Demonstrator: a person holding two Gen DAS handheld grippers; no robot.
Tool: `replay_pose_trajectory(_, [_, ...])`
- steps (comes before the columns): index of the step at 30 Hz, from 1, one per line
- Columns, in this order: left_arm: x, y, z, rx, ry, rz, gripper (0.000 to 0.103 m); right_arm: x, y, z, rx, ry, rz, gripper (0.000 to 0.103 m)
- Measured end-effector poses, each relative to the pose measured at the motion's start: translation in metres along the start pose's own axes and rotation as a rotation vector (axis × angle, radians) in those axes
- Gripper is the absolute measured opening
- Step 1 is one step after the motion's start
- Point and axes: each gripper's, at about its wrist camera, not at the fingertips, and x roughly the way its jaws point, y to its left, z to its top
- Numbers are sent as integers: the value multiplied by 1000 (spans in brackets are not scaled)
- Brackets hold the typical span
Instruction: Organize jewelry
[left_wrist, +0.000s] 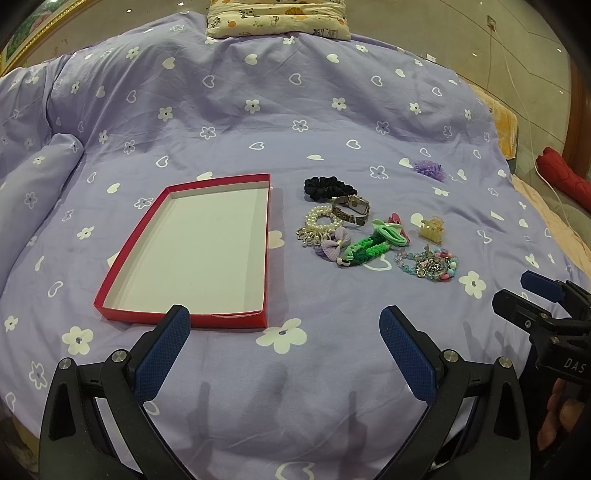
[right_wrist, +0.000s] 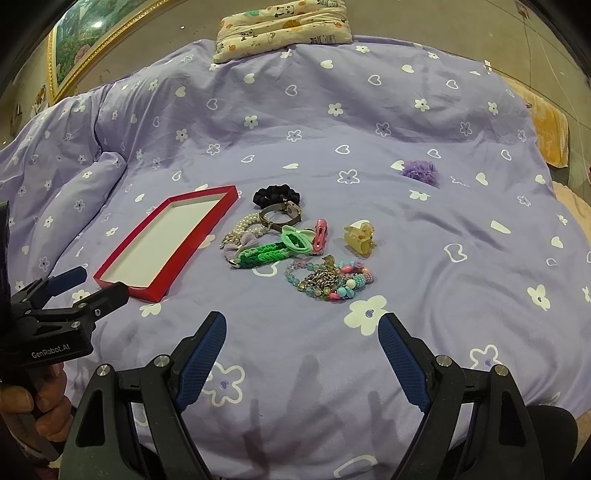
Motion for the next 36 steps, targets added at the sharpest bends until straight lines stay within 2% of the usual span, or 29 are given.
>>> replay_pose_trajectory(14, [3, -2, 1, 5, 3, -8, 103, 3, 0, 2, 1, 4, 17, 86])
replay_pose_trajectory(22, [25, -5, 23, 24, 28, -58, 103, 17, -18, 17, 47, 10, 41, 86])
replay_pose_trajectory(28, [43, -7, 39, 28, 52, -89, 98, 33, -35, 33, 75, 10, 38, 86])
replay_pose_trajectory(34, [70, -18, 51, 66, 95, -141, 85, 55, -51, 52, 103, 24, 41, 85])
replay_pose_trajectory(35, [75, -21, 53, 75, 104, -149, 78, 60, -53, 55, 107, 32, 40, 84])
replay_pose_trajectory(36, [79, -23, 54, 85, 107, -156, 76, 65, -56, 57, 112, 40, 42, 79])
